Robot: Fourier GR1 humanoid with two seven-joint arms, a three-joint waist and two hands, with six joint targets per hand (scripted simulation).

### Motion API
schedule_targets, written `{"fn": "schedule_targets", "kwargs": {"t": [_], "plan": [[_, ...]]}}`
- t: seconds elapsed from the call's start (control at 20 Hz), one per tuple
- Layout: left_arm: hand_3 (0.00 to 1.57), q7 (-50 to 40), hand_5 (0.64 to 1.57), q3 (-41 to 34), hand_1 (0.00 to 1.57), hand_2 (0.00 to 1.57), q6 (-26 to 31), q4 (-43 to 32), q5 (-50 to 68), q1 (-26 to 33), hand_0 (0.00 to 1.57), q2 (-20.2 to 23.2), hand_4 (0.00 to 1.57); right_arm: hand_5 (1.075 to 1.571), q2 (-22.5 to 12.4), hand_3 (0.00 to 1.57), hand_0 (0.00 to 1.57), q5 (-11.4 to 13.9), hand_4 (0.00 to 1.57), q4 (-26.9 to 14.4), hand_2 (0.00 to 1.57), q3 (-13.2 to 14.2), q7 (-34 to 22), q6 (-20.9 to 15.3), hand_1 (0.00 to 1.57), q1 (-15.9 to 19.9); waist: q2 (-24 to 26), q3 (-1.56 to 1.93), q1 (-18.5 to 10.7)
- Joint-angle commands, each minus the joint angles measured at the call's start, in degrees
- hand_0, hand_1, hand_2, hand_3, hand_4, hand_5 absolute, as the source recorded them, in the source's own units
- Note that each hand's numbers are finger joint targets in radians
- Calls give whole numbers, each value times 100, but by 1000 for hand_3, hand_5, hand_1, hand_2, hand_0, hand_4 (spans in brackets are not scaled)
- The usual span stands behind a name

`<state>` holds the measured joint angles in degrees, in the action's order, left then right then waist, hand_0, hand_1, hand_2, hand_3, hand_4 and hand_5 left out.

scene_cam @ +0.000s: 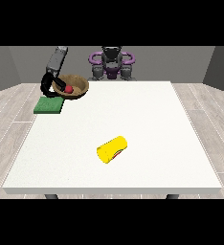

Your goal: Pick the cup and pour the ball into the bowl, then pick the bowl and place it on the pad

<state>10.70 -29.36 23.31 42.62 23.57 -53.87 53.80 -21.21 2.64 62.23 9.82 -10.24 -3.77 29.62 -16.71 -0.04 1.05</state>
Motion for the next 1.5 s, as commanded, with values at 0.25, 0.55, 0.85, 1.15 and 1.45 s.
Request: {"fn": "schedule_targets", "kwargs": {"t": [0.25,0.55,0.85,1.15,1.45], "plan": [[0,-3,1533,55,0,0,-206,121,29,-279,0,105,0,1528,-502,1571,1571,-37,1305,-688,1571,321,222,277,1571,804,-366,6,71],[0,-209,1534,144,0,0,-343,681,88,69,0,-67,0,1534,-1067,1174,1571,-538,1287,-1722,1571,1055,1200,919,1571,513,-277,14,-36],[0,-50,1532,-75,0,0,-193,840,249,-192,0,362,202,1551,-1525,779,1571,-651,1293,-2276,1571,1347,1703,1189,1571,894,-1065,11,-189],[0,-592,1538,58,0,0,-627,1638,421,-224,0,149,0,1554,-1927,208,1571,-461,1284,-3021,1571,1411,2317,1315,1571,1075,-1147,17,-203],[0,-851,1529,30,0,0,-644,1795,572,-82,0,210,0,1559,-2432,705,1571,-502,1256,-3370,1571,1483,2087,1744,1571,1287,-849,13,-239]]}}
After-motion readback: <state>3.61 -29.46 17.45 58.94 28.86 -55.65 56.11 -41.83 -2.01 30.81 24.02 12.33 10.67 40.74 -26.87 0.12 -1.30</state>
